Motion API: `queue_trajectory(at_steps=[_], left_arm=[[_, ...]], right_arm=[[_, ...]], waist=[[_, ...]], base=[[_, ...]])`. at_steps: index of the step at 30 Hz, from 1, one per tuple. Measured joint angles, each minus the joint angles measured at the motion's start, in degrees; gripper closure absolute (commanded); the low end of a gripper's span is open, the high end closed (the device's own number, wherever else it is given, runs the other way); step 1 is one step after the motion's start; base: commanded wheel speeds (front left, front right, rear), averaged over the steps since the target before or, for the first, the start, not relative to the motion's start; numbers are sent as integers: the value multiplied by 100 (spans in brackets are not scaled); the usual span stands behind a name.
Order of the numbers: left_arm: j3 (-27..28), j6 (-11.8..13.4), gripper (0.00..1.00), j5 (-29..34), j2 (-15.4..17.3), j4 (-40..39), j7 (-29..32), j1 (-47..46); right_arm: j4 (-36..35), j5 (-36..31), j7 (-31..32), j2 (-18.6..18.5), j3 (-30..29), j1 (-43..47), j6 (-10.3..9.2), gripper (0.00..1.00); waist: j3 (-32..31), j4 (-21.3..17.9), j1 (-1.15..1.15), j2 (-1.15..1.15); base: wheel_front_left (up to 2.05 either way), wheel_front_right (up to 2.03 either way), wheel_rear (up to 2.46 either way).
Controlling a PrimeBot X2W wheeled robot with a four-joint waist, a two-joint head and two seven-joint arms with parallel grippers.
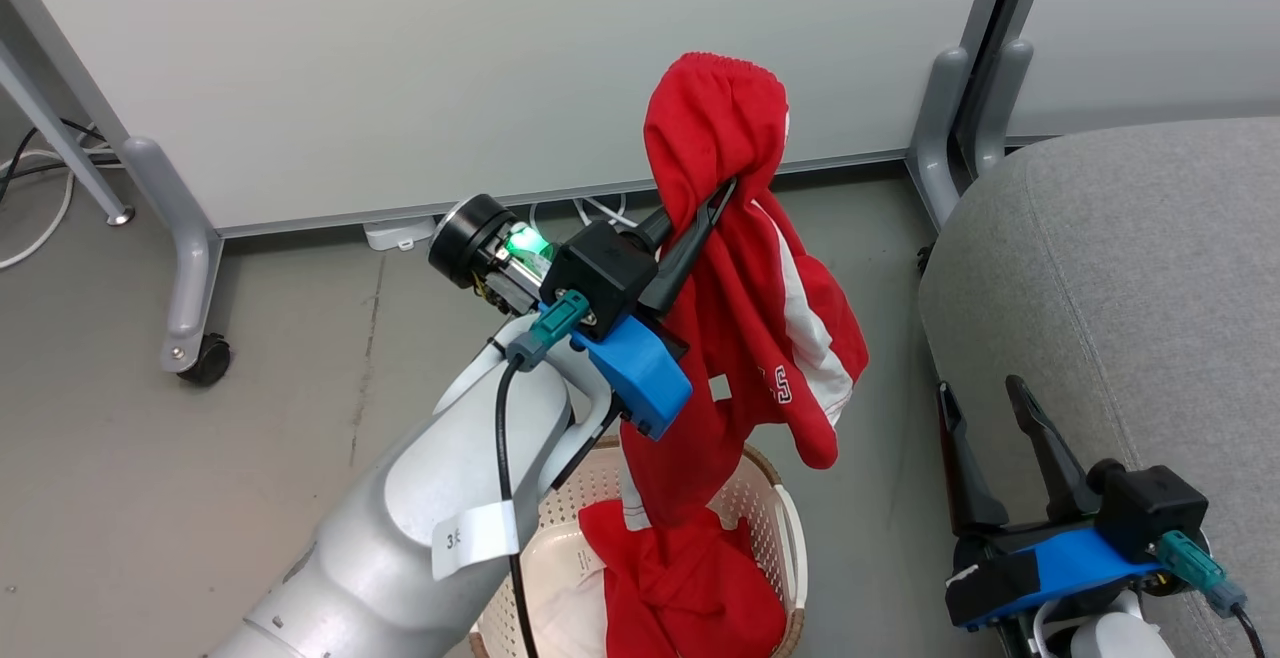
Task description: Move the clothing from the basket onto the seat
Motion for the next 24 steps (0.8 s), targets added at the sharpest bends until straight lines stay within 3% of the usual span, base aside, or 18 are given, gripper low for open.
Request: queue_trajectory(at_steps=[11,24], left_arm=[[-19,-15,100,0,-4,-3,0,48],[-74,-24,100,46,-51,-60,0,-8]], right_arm=[[-31,-134,0,0,363,-179,0,0],[83,-320,0,1,1445,-1164,0,0]], waist=[[46,31,0,0],[199,115,1,0]], base=[[0,0,0],[0,0,0]])
